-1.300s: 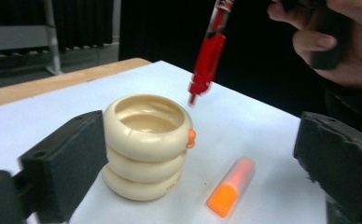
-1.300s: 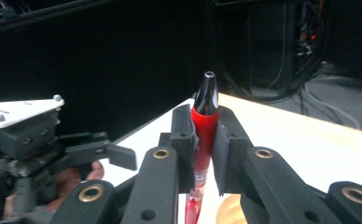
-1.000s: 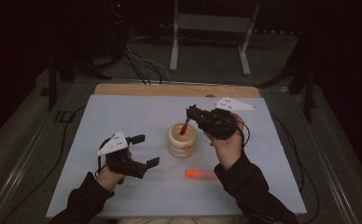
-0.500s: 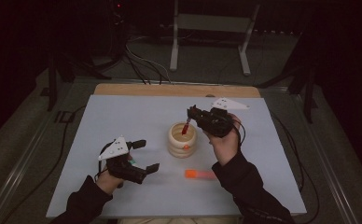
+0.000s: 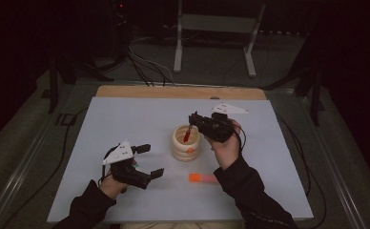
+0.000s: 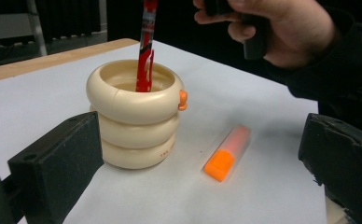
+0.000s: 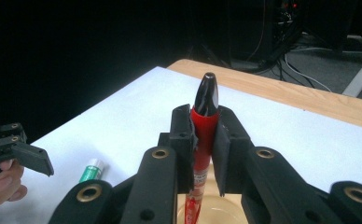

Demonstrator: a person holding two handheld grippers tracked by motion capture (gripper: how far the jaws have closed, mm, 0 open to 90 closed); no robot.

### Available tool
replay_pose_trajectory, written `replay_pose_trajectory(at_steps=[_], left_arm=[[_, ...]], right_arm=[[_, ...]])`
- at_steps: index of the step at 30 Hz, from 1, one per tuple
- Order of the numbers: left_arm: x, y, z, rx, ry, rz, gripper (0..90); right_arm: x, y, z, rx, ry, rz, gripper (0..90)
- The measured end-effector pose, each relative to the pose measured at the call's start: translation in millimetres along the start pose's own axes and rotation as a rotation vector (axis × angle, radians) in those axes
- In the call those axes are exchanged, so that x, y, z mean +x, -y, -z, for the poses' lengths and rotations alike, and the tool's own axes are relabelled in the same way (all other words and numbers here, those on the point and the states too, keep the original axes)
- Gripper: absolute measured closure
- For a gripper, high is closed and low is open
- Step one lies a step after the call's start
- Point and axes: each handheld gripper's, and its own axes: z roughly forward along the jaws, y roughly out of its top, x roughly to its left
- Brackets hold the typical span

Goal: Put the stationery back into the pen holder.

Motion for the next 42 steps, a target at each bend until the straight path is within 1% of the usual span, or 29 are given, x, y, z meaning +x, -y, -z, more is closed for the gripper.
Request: replay_pose_trajectory(at_steps=[4, 9, 10, 12, 15, 21, 22, 24, 25, 27, 29, 32, 34, 35, 36, 37, 39, 41, 42], left_arm=[[0.3, 0.0, -0.1, -0.003, 0.0, 0.002, 0.4], [-0.3, 0.3, -0.8, 0.002, 0.005, -0.001, 0.4], [-0.4, 0.3, -0.9, 0.001, 0.008, 0.0, 0.4], [-0.7, 0.1, -1.1, 0.001, 0.009, -0.003, 0.4], [-1.0, -0.2, -1.3, -0.002, 0.013, 0.001, 0.4], [-1.8, -0.7, -1.5, -0.001, 0.021, 0.002, 0.4], [-1.9, -0.9, -1.6, -0.001, 0.021, 0.001, 0.4], [-1.9, -1.1, -1.5, -0.003, 0.022, 0.002, 0.4], [-1.8, -1.2, -1.6, -0.003, 0.023, 0.004, 0.4], [-1.9, -1.7, -1.9, -0.001, 0.027, 0.006, 0.4], [-2.3, -2.3, -2.7, 0.0, 0.03, 0.003, 0.4], [-2.8, -2.9, -4.3, -0.003, 0.041, 0.013, 0.4], [-3.4, -3.7, -5.8, 0.002, 0.044, 0.007, 0.4], [-3.4, -3.7, -5.8, 0.002, 0.044, 0.007, 0.4], [-4.1, -4.6, -7.2, 0.007, 0.053, 0.008, 0.4], [-4.5, -5.0, -8.0, 0.011, 0.056, 0.009, 0.4], [-5.6, -6.2, -9.9, 0.018, 0.066, 0.006, 0.4], [-6.8, -7.2, -11.7, 0.024, 0.074, 0.004, 0.4], [-7.4, -7.5, -12.8, 0.026, 0.077, 0.001, 0.4]], right_arm=[[-1.1, 5.9, -5.2, 0.022, -0.015, -0.043, 79.1], [-0.5, 11.3, -9.9, 0.058, -0.006, -0.075, 79.1], [-0.1, 12.1, -10.9, 0.065, -0.002, -0.078, 79.2], [1.2, 13.0, -12.7, 0.081, 0.007, -0.066, 79.2], [2.9, 13.1, -13.9, 0.086, 0.019, -0.057, 79.0], [1.7, 10.6, -15.3, 0.109, 0.009, -0.071, 78.4], [1.0, 10.6, -15.5, 0.107, 0.012, -0.074, 76.3], [-0.4, 10.1, -14.9, 0.099, 0.011, -0.083, 68.3], [-0.3, 9.5, -14.2, 0.094, 0.019, -0.083, 65.7], [-0.3, 7.4, -11.8, 0.077, 0.032, -0.081, 54.6], [-0.5, 4.3, -7.8, 0.048, 0.048, -0.075, 41.5], [-0.8, -0.2, -0.4, 0.012, 0.064, -0.07, 28.0], [-1.6, -1.9, 5.5, -0.011, 0.066, -0.073, 22.1], [-1.6, -1.9, 5.5, -0.011, 0.066, -0.073, 22.1], [-2.8, -1.9, 8.6, -0.017, 0.046, -0.07, 14.4], [-3.9, -1.7, 13.5, -0.017, 0.007, -0.06, 12.2], [-5.1, -0.7, 18.6, -0.029, -0.013, -0.062, 11.7], [-6.1, 0.4, 23.3, -0.028, -0.019, -0.059, 10.0], [-7.0, 1.5, 26.0, -0.04, -0.025, -0.058, 9.6]])
